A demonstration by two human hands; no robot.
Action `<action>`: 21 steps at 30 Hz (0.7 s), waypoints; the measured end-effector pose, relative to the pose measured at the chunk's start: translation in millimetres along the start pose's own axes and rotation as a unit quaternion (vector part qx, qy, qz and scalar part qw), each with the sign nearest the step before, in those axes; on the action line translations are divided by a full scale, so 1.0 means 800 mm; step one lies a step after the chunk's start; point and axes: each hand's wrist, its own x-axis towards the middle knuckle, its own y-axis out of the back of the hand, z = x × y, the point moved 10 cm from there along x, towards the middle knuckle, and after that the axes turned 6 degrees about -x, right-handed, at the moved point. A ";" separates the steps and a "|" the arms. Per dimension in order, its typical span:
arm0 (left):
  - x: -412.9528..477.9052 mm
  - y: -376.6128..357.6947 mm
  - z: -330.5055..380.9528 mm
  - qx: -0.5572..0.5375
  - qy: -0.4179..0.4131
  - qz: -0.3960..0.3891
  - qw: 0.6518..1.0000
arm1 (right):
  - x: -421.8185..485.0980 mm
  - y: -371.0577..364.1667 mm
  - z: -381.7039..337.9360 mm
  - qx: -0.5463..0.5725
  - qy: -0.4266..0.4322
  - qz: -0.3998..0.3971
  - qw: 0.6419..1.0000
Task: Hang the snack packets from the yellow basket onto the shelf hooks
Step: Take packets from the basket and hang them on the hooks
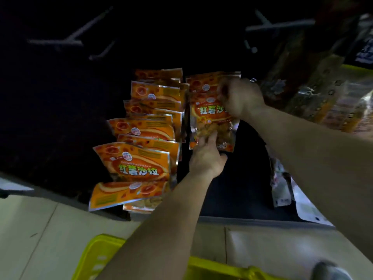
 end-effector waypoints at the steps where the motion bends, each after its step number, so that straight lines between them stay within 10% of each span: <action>1: 0.011 -0.003 -0.003 0.008 0.003 0.002 1.000 | -0.001 0.005 -0.002 -0.016 0.003 0.028 0.999; 5: 0.035 -0.004 -0.010 0.033 0.003 0.014 0.999 | -0.053 0.045 -0.021 0.013 0.024 0.153 0.988; 13: 0.033 -0.008 -0.021 0.045 -0.014 -0.020 0.999 | -0.150 -0.116 -0.002 0.132 -0.074 -0.244 0.958; 21: 0.035 -0.009 -0.024 0.051 -0.010 -0.003 0.999 | -0.140 -0.174 0.028 0.141 -0.070 -0.276 0.948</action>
